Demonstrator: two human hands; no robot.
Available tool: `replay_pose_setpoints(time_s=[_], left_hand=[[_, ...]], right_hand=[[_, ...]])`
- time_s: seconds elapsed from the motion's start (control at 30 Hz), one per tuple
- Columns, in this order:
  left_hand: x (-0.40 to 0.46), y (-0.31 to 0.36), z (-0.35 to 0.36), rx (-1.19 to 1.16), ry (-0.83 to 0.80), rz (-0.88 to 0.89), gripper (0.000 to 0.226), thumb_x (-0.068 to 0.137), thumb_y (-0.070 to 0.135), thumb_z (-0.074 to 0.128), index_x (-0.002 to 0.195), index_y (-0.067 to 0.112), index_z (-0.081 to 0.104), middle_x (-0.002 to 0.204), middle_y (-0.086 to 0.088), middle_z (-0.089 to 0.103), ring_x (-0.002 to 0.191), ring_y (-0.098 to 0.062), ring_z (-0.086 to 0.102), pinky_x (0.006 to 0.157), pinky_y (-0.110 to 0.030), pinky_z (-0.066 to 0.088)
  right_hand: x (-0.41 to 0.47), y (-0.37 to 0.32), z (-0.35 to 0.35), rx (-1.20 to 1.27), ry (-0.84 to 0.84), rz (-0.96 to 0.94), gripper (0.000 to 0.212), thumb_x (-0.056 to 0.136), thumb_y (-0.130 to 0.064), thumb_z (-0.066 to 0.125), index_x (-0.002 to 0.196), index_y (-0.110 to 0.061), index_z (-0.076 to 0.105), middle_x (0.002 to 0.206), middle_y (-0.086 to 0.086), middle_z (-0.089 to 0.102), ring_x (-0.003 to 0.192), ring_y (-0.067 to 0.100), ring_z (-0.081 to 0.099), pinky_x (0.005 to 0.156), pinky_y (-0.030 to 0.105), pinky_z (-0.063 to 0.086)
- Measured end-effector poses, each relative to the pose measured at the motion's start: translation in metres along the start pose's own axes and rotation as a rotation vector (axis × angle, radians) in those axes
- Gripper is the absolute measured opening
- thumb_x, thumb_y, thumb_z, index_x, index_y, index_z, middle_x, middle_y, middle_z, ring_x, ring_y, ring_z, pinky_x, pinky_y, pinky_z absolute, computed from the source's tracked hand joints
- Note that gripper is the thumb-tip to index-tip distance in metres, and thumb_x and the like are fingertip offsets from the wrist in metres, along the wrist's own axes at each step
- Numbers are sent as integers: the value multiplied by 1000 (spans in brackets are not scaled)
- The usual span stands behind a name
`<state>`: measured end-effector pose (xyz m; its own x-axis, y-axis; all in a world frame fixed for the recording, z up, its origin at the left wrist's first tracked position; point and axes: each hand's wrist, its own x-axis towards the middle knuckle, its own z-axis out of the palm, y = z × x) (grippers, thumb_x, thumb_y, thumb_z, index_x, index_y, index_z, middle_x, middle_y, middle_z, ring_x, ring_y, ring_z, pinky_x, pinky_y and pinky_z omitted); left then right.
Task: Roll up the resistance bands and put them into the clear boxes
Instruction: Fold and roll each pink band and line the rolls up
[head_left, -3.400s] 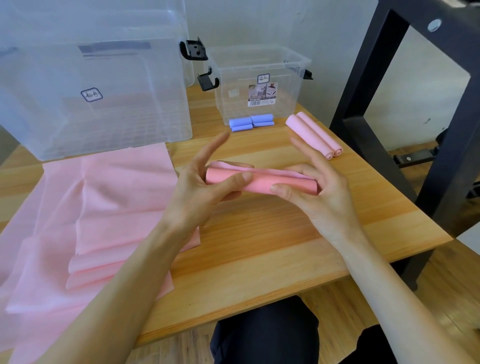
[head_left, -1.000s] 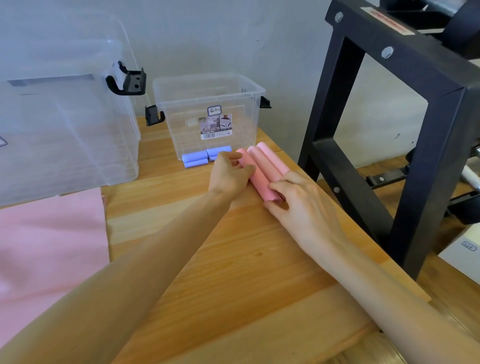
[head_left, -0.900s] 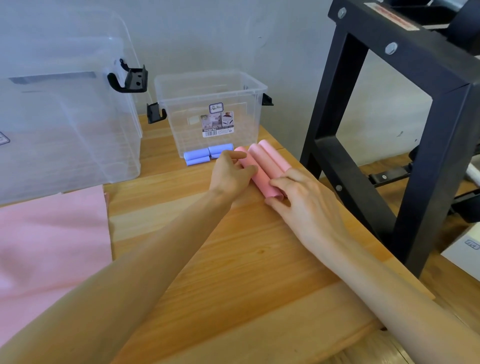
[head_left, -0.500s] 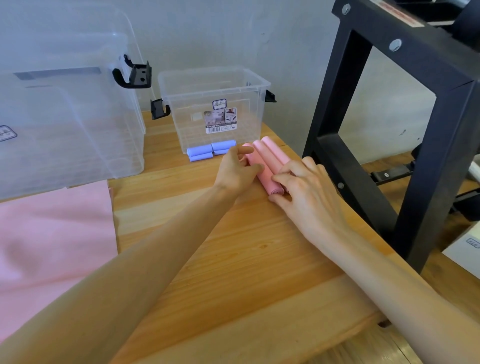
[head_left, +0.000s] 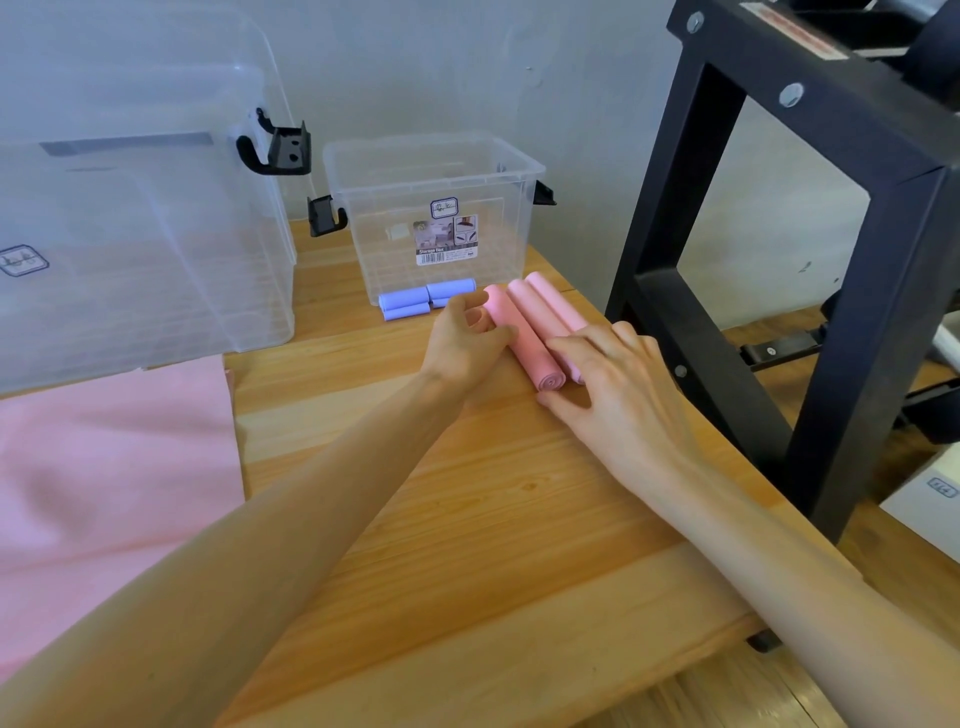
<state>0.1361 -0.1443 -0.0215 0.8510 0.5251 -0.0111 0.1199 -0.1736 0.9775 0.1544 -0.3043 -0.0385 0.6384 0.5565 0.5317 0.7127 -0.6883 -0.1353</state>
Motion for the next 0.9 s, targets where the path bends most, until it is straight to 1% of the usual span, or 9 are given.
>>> replay_pose_setpoints(time_s=[0.17,0.33,0.43,0.47,0.57,0.67,0.73,0.8,0.9], left_hand=[[-2,-1,-1,-28,-6,-16,52,93,12,64,141,16,45,142,-5,49,128,-16,51,105,-34,46],[-5,-2,-4,-33,-27,-27,47,93,13,63,138,17,49,137,-4,53,123,-18,55,103,-35,47],[-10,1,-10,-51,-63,-7,36,92,9,64,127,16,59,133,-6,59,119,-16,58,105,-35,47],[-13,3,-13,-47,-81,12,31,93,7,63,122,16,62,130,-6,62,118,-15,59,106,-35,46],[-23,8,-30,5,-113,83,23,93,5,63,110,19,67,117,-1,68,111,-12,62,105,-34,47],[-36,13,-55,47,-90,132,20,92,4,63,99,22,68,102,8,69,99,-8,62,100,-33,51],[-45,17,-76,62,-66,159,19,93,4,62,100,20,70,97,10,69,92,-6,62,97,-32,53],[-56,20,-99,83,-54,172,18,94,7,62,105,17,70,97,9,69,90,-6,62,95,-30,53],[-77,22,-135,98,-23,154,20,95,10,62,111,15,70,108,3,72,100,-10,64,94,-27,54]], right_hand=[[-1,-1,-1,6,10,9,40,82,-33,75,116,-14,68,109,3,65,101,25,53,89,37,39],[-4,-1,0,31,23,-4,27,83,-27,74,106,-14,72,102,2,65,97,25,54,88,37,39],[-6,-3,-4,69,54,-38,13,81,-22,76,90,-14,73,97,-1,66,95,25,55,88,35,38],[-6,-5,-6,83,63,-50,11,80,-21,77,88,-15,73,96,-2,67,94,24,56,87,36,38],[-8,-14,-10,108,65,-76,12,79,-19,79,90,-14,76,94,-2,69,94,24,59,85,36,36],[-9,-27,-14,131,57,-95,12,79,-19,80,90,-14,77,93,-2,70,94,26,60,86,34,33],[-10,-39,-17,170,55,-118,11,79,-18,80,88,-13,77,92,-1,71,93,27,60,86,35,33],[-12,-54,-21,210,55,-144,9,79,-17,80,86,-13,76,91,-1,70,91,27,60,84,38,37],[-20,-78,-25,240,48,-187,8,79,-16,80,86,-14,76,90,-2,70,89,26,59,80,36,34]])
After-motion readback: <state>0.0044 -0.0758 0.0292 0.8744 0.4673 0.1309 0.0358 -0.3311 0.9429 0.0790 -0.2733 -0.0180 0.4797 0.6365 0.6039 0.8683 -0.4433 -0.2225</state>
